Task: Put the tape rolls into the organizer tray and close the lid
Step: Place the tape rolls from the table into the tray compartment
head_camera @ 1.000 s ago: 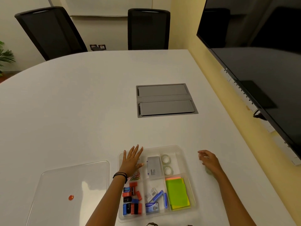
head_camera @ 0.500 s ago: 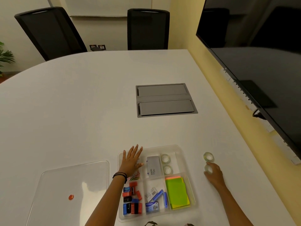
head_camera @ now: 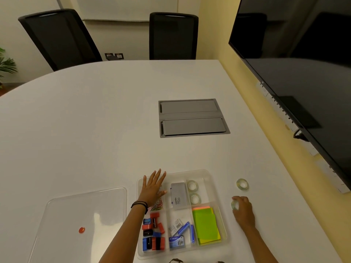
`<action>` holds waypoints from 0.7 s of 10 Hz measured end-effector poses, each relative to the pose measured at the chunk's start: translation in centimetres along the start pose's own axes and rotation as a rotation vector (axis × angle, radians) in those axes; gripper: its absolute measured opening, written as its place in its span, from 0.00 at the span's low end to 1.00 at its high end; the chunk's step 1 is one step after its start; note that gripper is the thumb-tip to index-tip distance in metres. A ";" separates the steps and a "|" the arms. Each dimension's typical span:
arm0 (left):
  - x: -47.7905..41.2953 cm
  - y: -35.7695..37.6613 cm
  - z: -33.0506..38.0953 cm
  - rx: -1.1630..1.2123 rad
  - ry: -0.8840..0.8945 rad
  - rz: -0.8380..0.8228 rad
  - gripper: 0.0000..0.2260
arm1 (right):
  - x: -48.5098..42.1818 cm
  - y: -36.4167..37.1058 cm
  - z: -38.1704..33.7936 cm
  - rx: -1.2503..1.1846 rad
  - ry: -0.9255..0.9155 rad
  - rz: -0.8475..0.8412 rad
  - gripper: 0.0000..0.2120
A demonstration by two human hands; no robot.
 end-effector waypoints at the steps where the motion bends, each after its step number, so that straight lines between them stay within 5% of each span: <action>1: 0.0 0.0 0.0 0.003 0.000 0.000 0.33 | -0.5 -1.1 -0.4 -0.112 0.086 0.039 0.18; 3: 0.0 0.0 0.0 0.009 0.001 0.000 0.34 | -1.4 -2.6 -6.8 -0.524 -0.051 0.006 0.13; 4: 0.0 0.0 0.0 0.017 0.000 0.003 0.34 | -1.2 -2.3 -10.0 -0.538 -0.205 -0.049 0.13; 7: 0.0 0.0 0.0 0.002 -0.005 0.008 0.33 | 0.2 2.6 -14.3 0.104 -0.577 -0.298 0.18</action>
Point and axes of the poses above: each hand's wrist, its own x-axis away from the middle knuckle, its own y-axis out of the palm, z = x × y, the point moved 8 cm from there along -x, towards the middle knuckle, and after that the axes turned 7 degrees about x, right-handed, at the moved point
